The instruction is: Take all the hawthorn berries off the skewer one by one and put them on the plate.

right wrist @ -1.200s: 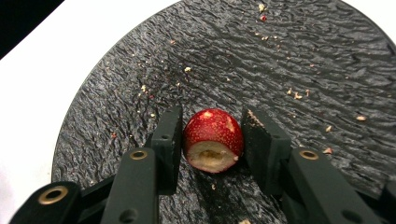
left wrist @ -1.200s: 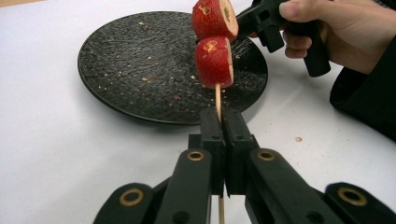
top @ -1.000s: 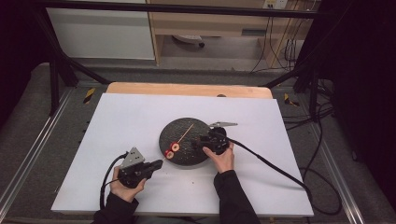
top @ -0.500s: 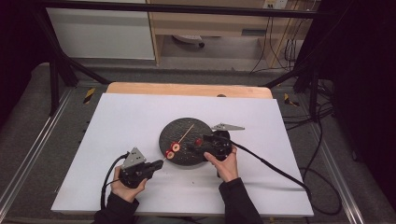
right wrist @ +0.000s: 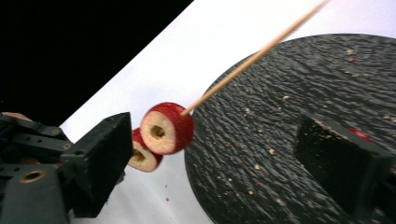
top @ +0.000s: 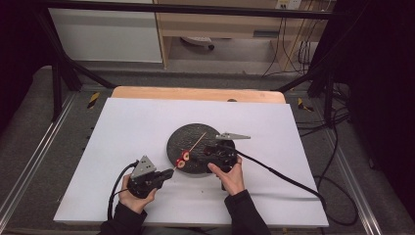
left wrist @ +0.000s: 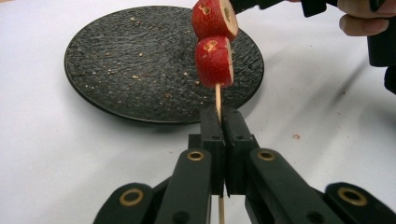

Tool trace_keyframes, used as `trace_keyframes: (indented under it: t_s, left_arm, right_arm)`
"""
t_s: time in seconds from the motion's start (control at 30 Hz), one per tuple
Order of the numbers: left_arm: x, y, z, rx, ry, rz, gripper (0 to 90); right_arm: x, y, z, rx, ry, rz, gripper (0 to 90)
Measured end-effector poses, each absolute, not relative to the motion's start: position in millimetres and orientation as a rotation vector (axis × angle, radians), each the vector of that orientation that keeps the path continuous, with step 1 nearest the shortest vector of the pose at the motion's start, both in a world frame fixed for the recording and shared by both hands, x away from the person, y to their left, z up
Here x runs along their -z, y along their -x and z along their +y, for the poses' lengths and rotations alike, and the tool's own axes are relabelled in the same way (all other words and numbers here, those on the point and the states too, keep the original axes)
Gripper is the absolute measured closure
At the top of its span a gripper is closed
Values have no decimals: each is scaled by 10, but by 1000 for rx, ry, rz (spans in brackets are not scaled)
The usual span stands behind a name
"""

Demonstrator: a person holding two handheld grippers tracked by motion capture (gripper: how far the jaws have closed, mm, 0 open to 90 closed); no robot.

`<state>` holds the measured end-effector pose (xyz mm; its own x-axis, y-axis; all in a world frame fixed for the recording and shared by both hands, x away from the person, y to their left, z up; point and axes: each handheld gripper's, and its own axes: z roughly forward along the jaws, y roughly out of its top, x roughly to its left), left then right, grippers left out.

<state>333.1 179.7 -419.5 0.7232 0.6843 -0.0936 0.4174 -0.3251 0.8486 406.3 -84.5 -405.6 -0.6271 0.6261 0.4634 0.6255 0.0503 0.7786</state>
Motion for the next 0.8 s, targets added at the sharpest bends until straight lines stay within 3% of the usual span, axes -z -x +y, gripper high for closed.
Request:
trace_keyframes:
  t_s: [0.2, 0.8]
  left_arm:
    - [4197, -3319, 1769, -351, -1965, 839, 884]
    - [4216, -3296, 1699, -348, -1978, 824, 884]
  right_arm:
    - [4080, -4056, -785, -1725, -1345, 2278, 281]
    - [4151, -4042, -735, -1779, -1369, 2316, 517]
